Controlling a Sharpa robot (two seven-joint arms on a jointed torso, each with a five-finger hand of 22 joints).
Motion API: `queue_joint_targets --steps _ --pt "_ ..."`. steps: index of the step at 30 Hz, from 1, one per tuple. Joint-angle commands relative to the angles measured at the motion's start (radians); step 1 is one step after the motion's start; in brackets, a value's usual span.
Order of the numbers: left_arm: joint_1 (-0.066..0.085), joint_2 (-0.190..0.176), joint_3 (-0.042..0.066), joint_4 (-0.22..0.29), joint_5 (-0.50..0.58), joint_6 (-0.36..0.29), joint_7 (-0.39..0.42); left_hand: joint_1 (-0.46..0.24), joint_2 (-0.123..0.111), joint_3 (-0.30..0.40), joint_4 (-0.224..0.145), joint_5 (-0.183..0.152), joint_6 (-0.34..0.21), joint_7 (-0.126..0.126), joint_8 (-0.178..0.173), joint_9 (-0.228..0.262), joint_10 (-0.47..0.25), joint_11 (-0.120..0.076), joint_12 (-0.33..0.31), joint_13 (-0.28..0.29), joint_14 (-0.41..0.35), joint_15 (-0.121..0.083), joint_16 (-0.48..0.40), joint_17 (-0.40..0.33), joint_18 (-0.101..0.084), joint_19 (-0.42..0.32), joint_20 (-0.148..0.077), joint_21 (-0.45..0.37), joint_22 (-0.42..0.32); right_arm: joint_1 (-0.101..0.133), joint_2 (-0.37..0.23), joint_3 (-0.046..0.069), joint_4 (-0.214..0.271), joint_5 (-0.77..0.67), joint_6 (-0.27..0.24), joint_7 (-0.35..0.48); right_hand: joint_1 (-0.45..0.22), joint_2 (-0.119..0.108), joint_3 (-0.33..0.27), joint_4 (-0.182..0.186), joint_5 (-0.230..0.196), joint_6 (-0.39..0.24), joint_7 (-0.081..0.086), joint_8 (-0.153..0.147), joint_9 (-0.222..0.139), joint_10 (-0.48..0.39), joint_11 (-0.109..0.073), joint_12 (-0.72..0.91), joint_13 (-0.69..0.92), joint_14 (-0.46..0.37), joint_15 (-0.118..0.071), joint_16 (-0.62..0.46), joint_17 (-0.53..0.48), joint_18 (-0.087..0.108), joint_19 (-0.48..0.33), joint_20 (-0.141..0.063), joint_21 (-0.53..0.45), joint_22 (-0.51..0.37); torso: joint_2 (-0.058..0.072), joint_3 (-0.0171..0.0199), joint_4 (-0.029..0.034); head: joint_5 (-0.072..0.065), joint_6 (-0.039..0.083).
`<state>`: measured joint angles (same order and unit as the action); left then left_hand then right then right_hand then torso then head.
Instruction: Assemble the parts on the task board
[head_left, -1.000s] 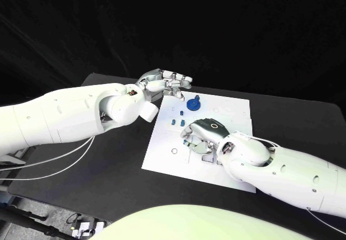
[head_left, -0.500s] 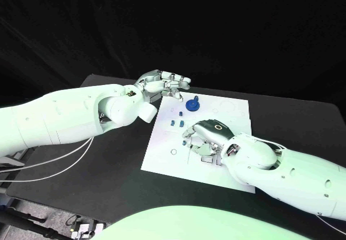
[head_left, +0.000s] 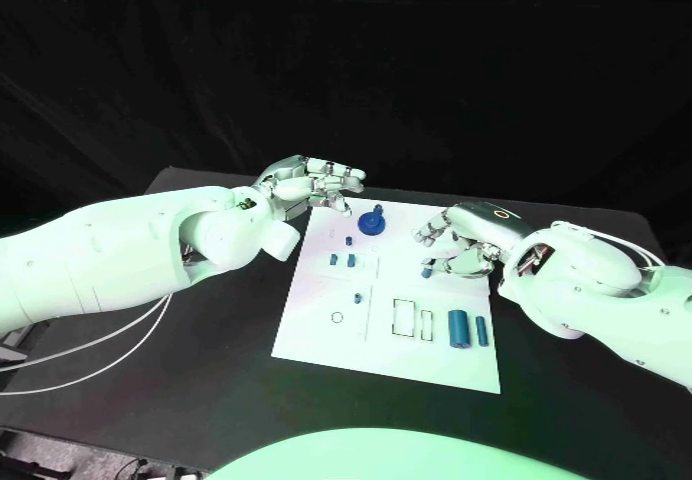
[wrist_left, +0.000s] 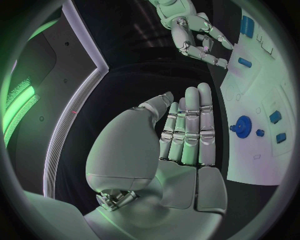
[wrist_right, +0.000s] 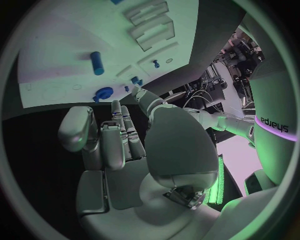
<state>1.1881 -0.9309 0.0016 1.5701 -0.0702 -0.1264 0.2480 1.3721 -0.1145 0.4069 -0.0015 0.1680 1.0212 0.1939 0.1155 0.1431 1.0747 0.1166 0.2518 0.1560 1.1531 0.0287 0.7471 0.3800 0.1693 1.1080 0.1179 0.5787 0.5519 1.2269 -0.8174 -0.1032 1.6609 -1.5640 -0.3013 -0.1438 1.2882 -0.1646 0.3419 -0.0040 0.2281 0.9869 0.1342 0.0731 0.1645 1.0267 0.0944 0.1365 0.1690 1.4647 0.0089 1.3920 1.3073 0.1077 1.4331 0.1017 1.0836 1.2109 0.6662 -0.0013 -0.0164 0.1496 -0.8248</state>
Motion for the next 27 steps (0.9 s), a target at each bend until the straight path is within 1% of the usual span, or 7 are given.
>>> queue_joint_targets --steps 1,6,8,10,14,23,27 --pt "0.001 0.000 0.000 0.006 -0.005 0.018 0.011 -0.001 0.009 -0.003 0.000 -0.004 -0.008 -0.002 -0.004 -0.001 -0.009 0.001 0.002 -0.002 -0.001 0.007 -0.007 -0.001 0.013 0.005 -0.001 -0.005 -0.001 0.006 -0.012 -0.001 -0.017 -0.018 0.108 -0.017 0.003 0.005 -0.019 0.001 0.003 -0.009 -0.011 -0.002 0.000 -0.024 0.005 0.006 0.001 0.060 0.004 0.004 0.074 -0.012 0.006 0.002 0.004 0.003 -0.002 -0.0029 -0.0025 -0.009 0.008" --pt "0.001 -0.001 0.000 0.005 -0.005 0.018 0.011 -0.001 0.009 -0.003 0.000 -0.004 -0.008 -0.002 -0.004 -0.001 -0.009 0.001 0.002 -0.002 -0.001 0.007 -0.007 -0.001 0.013 0.005 -0.001 -0.005 -0.001 0.005 -0.017 -0.002 -0.038 -0.062 0.128 -0.019 0.012 0.008 -0.043 0.003 0.001 -0.021 -0.018 -0.005 -0.002 -0.044 0.008 0.015 0.004 0.058 0.007 0.000 0.069 -0.011 0.004 0.004 -0.002 0.001 -0.002 -0.0013 -0.0025 -0.009 0.007" --pt "0.001 -0.001 0.000 0.004 -0.005 0.017 0.010 -0.001 0.010 -0.004 0.001 -0.004 -0.008 -0.002 -0.004 -0.001 -0.009 0.001 0.002 -0.002 -0.001 0.007 -0.007 -0.001 0.013 0.006 -0.001 -0.006 -0.002 0.003 -0.011 -0.003 -0.043 -0.067 0.131 -0.018 0.015 0.010 -0.046 0.003 0.001 -0.023 -0.019 -0.006 -0.002 -0.047 0.009 0.017 0.004 0.058 0.007 0.001 0.069 -0.011 0.004 0.005 -0.002 0.001 -0.002 -0.0012 -0.0033 -0.001 0.005" --pt "0.001 -0.001 0.000 0.003 -0.005 0.016 0.008 -0.001 0.011 -0.003 0.001 -0.003 -0.009 -0.002 -0.004 -0.001 -0.009 0.001 0.003 -0.002 -0.001 0.007 -0.007 -0.001 0.013 0.006 -0.001 -0.006 -0.002 0.001 -0.004 -0.005 -0.045 -0.071 0.133 -0.017 0.017 0.011 -0.049 0.003 0.001 -0.026 -0.020 -0.006 -0.003 -0.050 0.009 0.019 0.005 0.058 0.007 0.001 0.069 -0.011 0.004 0.005 -0.002 0.001 -0.001 -0.0009 -0.0027 0.000 0.005" --pt "0.001 0.001 0.000 0.001 -0.005 0.017 0.007 0.000 0.012 -0.003 0.000 -0.003 -0.009 -0.002 -0.003 -0.001 -0.009 0.001 0.003 -0.002 -0.001 0.007 -0.007 -0.002 0.013 0.006 -0.001 -0.006 -0.002 -0.003 0.021 -0.008 -0.062 -0.075 0.135 -0.017 0.022 0.016 -0.052 0.003 0.001 -0.027 -0.022 -0.005 -0.003 -0.052 0.009 0.023 0.006 0.058 0.008 0.000 0.068 -0.011 0.003 0.005 -0.004 0.000 -0.002 -0.0019 -0.0018 -0.007 0.005" --pt "0.000 0.003 0.000 0.001 -0.005 0.017 0.007 0.000 0.012 -0.003 0.000 -0.003 -0.009 -0.002 -0.003 -0.001 -0.009 0.001 0.003 -0.002 -0.001 0.007 -0.007 -0.002 0.013 0.006 -0.001 -0.006 -0.002 -0.031 0.066 -0.014 -0.102 -0.078 0.126 -0.018 0.047 0.042 -0.046 -0.001 -0.002 -0.013 -0.013 0.003 0.001 -0.037 0.004 0.051 0.014 0.058 0.003 0.005 0.071 -0.011 0.005 0.002 0.001 0.006 0.000 -0.0009 -0.0013 -0.008 0.003" --pt "0.000 0.003 0.000 0.001 -0.005 0.017 0.007 0.000 0.012 -0.003 0.000 -0.003 -0.009 -0.002 -0.003 -0.001 -0.009 0.001 0.003 -0.002 -0.001 0.007 -0.007 -0.002 0.013 0.006 -0.001 -0.006 -0.002 -0.039 0.079 -0.015 -0.119 -0.079 0.121 -0.018 0.052 0.051 -0.039 -0.001 -0.006 -0.005 -0.010 0.006 0.003 -0.033 0.003 0.058 0.014 0.059 0.002 0.008 0.073 -0.011 0.007 0.001 0.004 0.009 0.000 -0.0019 0.0005 -0.006 0.002"
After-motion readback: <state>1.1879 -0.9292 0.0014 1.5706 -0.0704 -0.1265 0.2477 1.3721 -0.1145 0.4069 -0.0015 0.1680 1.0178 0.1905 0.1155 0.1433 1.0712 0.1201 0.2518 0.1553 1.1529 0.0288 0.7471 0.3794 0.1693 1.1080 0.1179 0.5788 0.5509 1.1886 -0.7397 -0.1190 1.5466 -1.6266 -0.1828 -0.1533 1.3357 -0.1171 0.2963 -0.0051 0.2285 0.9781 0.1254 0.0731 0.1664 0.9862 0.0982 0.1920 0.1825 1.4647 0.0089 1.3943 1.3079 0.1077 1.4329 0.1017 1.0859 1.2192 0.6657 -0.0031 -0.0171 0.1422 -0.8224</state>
